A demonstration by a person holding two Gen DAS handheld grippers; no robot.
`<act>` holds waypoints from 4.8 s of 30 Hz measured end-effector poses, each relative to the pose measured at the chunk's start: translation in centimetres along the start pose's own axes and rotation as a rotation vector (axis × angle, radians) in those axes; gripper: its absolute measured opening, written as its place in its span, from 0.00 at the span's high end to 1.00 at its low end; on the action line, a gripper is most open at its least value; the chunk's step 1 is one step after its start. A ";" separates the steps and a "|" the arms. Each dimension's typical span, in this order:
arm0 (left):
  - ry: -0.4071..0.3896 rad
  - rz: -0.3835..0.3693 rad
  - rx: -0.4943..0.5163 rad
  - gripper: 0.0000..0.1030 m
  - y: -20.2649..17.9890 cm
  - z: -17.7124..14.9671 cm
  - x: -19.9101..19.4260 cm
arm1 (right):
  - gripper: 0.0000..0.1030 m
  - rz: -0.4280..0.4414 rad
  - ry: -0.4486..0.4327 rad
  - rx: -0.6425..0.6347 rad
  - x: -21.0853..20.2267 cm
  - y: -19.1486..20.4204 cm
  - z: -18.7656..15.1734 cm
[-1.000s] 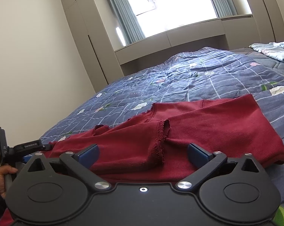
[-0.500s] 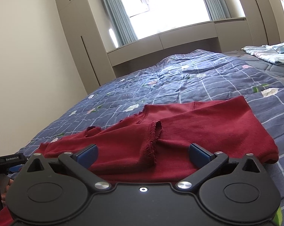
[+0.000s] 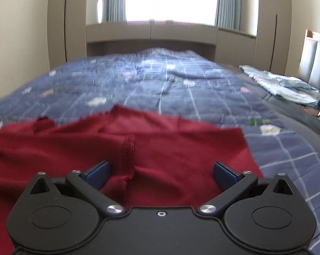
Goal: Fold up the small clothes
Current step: 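Open both tools and release the sweater, smoothing the folded side, then move both tools to the sweater's hem edge, one at each corner, then close the right tool on one hem corner while the left tool closes on the other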
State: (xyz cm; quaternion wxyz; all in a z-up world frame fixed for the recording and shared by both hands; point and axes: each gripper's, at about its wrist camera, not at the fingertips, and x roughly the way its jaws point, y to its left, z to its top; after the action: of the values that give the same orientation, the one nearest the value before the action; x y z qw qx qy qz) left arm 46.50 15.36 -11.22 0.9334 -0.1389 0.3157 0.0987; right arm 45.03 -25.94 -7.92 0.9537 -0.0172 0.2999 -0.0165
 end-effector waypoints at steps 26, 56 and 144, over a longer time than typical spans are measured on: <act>-0.036 0.016 -0.081 0.00 1.9 -2.1 -3.9 | 0.01 0.050 -0.027 0.068 -15.4 -5.7 -6.8; 0.051 -0.144 0.251 0.00 -0.3 -15.0 -24.8 | 0.01 0.111 -0.144 -0.420 -32.8 -3.7 -19.4; -0.062 -0.150 0.914 0.94 -8.7 -22.1 -31.4 | 0.71 0.186 -0.100 -0.509 -32.3 -1.2 -19.6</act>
State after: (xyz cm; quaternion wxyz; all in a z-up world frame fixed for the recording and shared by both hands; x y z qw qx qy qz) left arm 11.87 -3.01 -6.97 0.9124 0.2675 0.2880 -0.1143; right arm 7.27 -26.20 -5.45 0.9297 -0.2294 0.2471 0.1479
